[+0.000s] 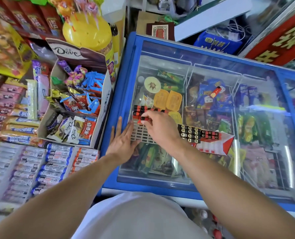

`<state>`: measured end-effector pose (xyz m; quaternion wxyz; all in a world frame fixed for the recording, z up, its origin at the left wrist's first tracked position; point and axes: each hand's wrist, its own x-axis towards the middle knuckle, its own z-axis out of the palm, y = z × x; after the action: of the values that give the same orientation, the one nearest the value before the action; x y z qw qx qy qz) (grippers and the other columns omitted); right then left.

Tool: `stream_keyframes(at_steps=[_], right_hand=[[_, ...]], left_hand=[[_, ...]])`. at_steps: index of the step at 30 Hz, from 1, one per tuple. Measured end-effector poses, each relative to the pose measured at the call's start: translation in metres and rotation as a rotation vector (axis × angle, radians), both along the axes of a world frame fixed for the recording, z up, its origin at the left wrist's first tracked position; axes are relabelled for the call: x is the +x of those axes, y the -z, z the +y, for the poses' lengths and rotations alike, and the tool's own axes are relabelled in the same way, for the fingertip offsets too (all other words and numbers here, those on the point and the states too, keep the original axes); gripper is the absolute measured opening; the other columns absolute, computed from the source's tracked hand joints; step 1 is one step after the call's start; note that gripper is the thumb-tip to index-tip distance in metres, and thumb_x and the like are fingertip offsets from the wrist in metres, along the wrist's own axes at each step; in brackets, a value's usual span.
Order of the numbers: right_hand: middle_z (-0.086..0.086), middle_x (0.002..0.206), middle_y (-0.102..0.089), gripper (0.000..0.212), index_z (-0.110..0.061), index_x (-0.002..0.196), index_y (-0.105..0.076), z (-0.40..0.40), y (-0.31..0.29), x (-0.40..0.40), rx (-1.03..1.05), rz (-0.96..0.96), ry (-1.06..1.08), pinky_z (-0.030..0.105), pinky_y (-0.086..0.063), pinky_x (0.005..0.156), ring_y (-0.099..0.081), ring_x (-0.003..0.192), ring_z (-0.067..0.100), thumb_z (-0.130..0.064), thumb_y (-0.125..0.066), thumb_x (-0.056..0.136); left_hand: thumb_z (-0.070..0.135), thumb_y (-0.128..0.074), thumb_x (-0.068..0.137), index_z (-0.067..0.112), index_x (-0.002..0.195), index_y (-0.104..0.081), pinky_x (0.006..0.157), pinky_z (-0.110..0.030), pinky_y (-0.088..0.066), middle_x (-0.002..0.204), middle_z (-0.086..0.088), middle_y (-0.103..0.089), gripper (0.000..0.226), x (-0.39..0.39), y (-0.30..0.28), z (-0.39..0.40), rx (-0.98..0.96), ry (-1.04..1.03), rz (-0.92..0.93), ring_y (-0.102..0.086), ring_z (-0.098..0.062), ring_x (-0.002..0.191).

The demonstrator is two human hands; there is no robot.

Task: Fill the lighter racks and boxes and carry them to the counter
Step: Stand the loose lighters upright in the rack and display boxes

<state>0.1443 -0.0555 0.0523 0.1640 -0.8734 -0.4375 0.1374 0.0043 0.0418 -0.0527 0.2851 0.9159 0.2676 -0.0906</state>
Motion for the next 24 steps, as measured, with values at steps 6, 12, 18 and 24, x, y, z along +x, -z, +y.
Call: stream_keyframes(at_steps=[6, 12, 18, 24], right_hand=[[-0.011, 0.095, -0.075, 0.021, -0.027, 0.115, -0.068, 0.007, 0.023, -0.008, 0.055, -0.144, 0.048, 0.029, -0.055, 0.065, -0.07, 0.079, 0.008, -0.034, -0.066, 0.096], [-0.012, 0.08, -0.074, 0.015, -0.032, 0.109, -0.064, 0.017, 0.033, -0.009, 0.051, -0.2, 0.079, 0.028, -0.054, 0.056, -0.069, 0.067, 0.007, -0.04, -0.064, 0.096], [-0.011, 0.081, -0.075, 0.015, -0.031, 0.106, -0.068, 0.02, 0.04, -0.011, 0.052, -0.239, 0.052, 0.03, -0.054, 0.056, -0.07, 0.066, 0.01, -0.04, -0.068, 0.093], [-0.009, 0.094, -0.075, 0.019, -0.029, 0.109, -0.074, 0.024, 0.051, -0.007, 0.093, -0.18, 0.07, 0.034, -0.057, 0.062, -0.071, 0.076, 0.013, -0.038, -0.07, 0.092]], left_hand=[[0.048, -0.047, 0.103, 0.015, 0.163, -0.006, 0.126, -0.051, 0.008, 0.168, 0.002, -0.022, 0.08, 0.0, 0.004, 0.0, -0.046, -0.06, -0.063, 0.04, -0.013, 0.145], [0.048, -0.047, 0.103, 0.015, 0.163, 0.001, 0.125, -0.05, 0.01, 0.158, -0.004, -0.044, 0.084, 0.0, 0.002, -0.001, -0.069, -0.092, -0.069, 0.042, -0.009, 0.144], [0.047, -0.047, 0.103, 0.015, 0.163, 0.001, 0.126, -0.05, 0.008, 0.156, -0.004, -0.046, 0.083, -0.001, 0.001, -0.001, -0.07, -0.09, -0.075, 0.042, -0.009, 0.144], [0.05, -0.046, 0.103, 0.016, 0.163, 0.002, 0.126, -0.052, 0.007, 0.162, -0.004, -0.038, 0.084, -0.001, 0.005, 0.0, -0.055, -0.079, -0.077, 0.041, -0.01, 0.144]])
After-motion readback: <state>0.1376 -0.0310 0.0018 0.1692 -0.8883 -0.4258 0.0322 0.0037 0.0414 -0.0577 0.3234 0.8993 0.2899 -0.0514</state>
